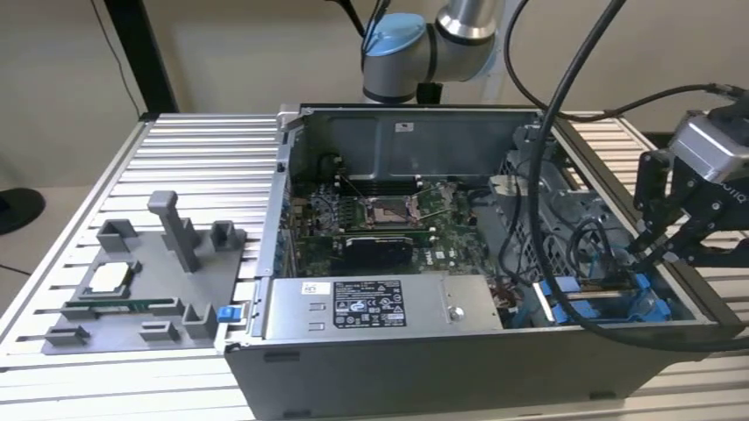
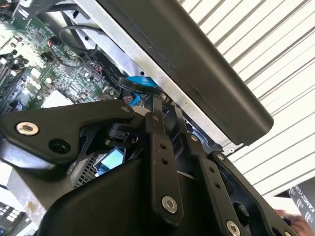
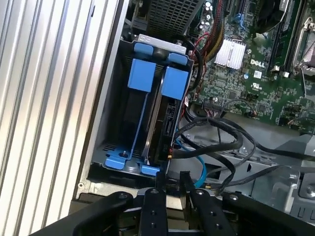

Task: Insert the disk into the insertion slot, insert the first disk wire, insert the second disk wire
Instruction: 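Insert the second disk wire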

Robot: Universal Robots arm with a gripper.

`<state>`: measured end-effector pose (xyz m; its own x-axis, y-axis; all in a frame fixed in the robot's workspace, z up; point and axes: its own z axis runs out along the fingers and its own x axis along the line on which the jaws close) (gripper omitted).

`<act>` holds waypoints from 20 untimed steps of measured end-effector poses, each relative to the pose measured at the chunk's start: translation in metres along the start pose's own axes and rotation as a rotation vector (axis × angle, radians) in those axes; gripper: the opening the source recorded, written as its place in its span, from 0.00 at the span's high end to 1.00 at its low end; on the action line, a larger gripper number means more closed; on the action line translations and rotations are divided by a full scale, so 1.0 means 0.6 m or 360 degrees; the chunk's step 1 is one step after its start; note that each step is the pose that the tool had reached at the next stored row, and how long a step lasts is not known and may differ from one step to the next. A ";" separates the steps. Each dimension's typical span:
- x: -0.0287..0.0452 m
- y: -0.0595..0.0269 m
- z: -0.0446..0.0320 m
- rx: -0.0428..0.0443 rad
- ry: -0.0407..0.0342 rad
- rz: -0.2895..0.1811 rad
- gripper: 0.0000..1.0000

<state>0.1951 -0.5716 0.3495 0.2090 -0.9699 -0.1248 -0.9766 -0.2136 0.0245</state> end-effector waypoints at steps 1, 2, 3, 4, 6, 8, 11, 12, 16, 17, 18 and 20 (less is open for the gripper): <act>0.001 0.000 0.001 0.0003 -0.0013 -0.0001 0.00; 0.003 0.001 0.001 0.0004 -0.0022 -0.0001 0.00; 0.006 0.001 0.002 0.0003 -0.0027 -0.0001 0.00; 0.010 0.002 0.003 0.0001 -0.0031 -0.0001 0.00; 0.018 0.004 0.004 -0.0006 -0.0039 0.0000 0.00; 0.021 0.004 0.004 -0.0014 -0.0055 0.0001 0.00; 0.022 0.004 0.004 -0.0019 -0.0104 0.0000 0.00; 0.023 0.004 0.005 -0.0017 -0.0118 -0.0001 0.00; 0.027 0.004 0.007 -0.0032 -0.0146 0.0001 0.00; 0.027 0.004 0.007 -0.0053 -0.0151 0.0004 0.00; 0.027 0.004 0.007 -0.0074 -0.0156 0.0008 0.00; 0.027 0.004 0.009 -0.0099 -0.0162 0.0012 0.00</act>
<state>0.1957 -0.5873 0.3423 0.1923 -0.9554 -0.2243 -0.9724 -0.2162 0.0872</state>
